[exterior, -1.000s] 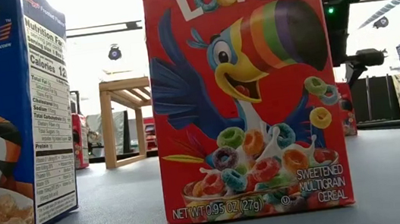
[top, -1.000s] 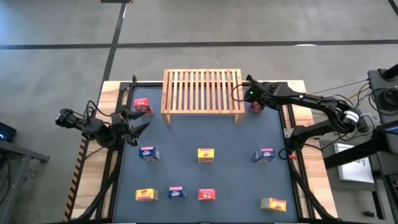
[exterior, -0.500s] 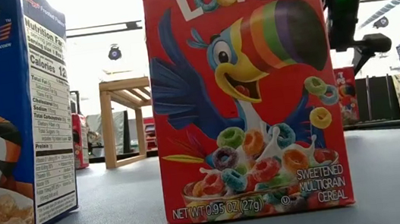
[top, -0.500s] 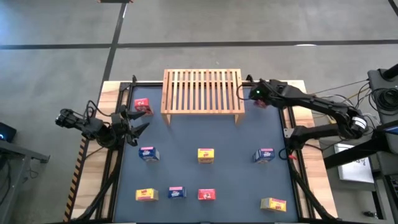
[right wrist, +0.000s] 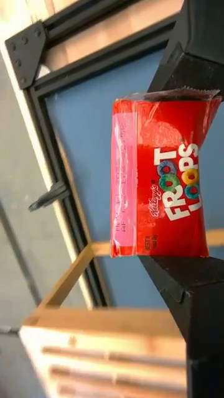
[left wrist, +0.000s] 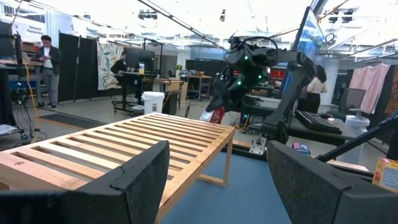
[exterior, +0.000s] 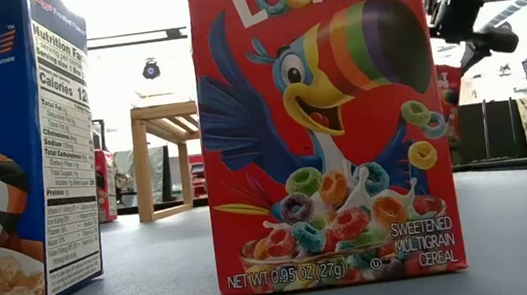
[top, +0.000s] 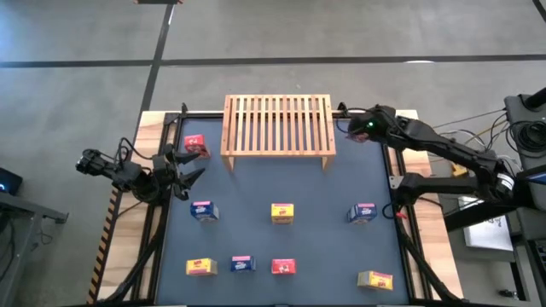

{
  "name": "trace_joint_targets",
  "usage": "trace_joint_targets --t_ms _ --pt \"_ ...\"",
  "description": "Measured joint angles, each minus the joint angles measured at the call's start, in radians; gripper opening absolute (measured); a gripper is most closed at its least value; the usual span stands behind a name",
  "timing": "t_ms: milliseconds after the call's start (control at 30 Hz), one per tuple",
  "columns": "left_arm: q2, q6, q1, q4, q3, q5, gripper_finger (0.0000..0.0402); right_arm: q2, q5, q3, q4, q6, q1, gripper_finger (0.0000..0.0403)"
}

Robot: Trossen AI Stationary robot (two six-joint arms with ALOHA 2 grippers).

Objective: Stack cereal on shelf
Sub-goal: Put the top right red cereal box on the shelf

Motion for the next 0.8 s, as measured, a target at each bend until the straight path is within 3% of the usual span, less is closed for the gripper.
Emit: trace_joint_targets --t_ms 267,533,800 --pt "0.0 0.0 0.0 0.0 0.0 0.0 0.0254 -0.024 -0.027 0.101 -0.016 -0.101 0.0 0.0286" --pt "0.0 0.0 0.0 0.0 0.0 0.0 0.0254 0.152 -0.027 0.348 -0.158 -0.169 0.0 0.0286" --pt "0.0 0.0 0.0 0.0 0.0 0.0 0.0254 0.28 -0.026 0.549 -0.169 -0.234 0.012 0.0285"
